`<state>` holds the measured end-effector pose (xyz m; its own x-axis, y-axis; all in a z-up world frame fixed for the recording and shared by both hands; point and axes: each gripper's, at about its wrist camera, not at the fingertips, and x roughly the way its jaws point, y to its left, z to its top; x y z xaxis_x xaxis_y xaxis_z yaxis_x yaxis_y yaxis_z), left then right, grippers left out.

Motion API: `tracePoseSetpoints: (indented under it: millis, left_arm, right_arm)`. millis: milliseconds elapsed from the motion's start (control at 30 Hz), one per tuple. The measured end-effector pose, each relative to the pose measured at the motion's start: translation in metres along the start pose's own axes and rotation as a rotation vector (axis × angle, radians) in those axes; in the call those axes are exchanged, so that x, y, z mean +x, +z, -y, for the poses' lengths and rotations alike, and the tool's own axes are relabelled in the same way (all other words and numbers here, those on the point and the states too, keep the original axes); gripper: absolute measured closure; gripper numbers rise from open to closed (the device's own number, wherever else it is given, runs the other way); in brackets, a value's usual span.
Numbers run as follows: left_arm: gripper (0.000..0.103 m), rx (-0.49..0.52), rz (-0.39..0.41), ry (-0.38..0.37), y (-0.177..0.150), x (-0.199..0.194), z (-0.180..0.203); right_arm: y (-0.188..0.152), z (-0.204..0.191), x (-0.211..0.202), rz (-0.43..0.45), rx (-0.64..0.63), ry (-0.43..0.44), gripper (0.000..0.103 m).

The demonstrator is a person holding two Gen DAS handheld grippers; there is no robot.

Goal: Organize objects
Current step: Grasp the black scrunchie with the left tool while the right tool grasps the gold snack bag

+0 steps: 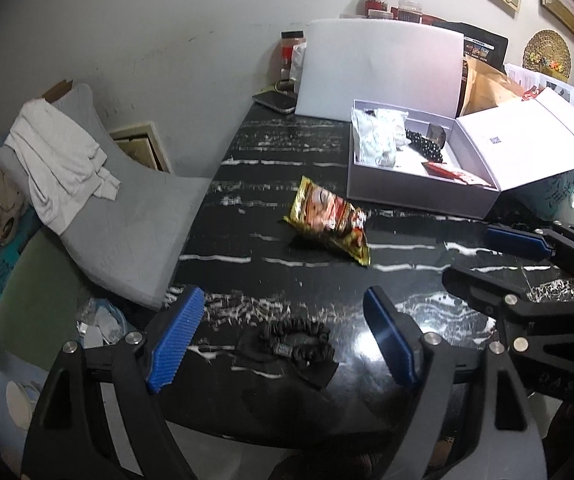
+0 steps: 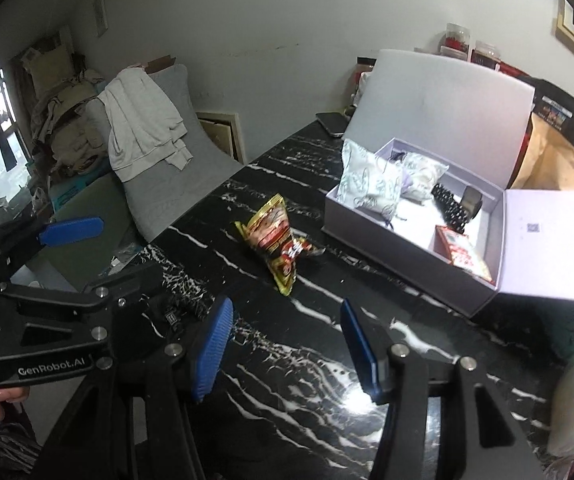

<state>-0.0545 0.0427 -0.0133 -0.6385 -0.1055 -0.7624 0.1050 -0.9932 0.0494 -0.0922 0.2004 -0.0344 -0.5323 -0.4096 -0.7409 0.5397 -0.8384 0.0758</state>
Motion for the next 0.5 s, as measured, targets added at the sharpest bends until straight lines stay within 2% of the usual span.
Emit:
tracePoseSetpoints:
  millis: [500]
  left_arm:
    - [0.018,-0.014,-0.145,-0.061,-0.044,0.066,-0.011]
  right_arm:
    - [-0.025,0.002,0.046,-0.056,0.012,0.06,0.047]
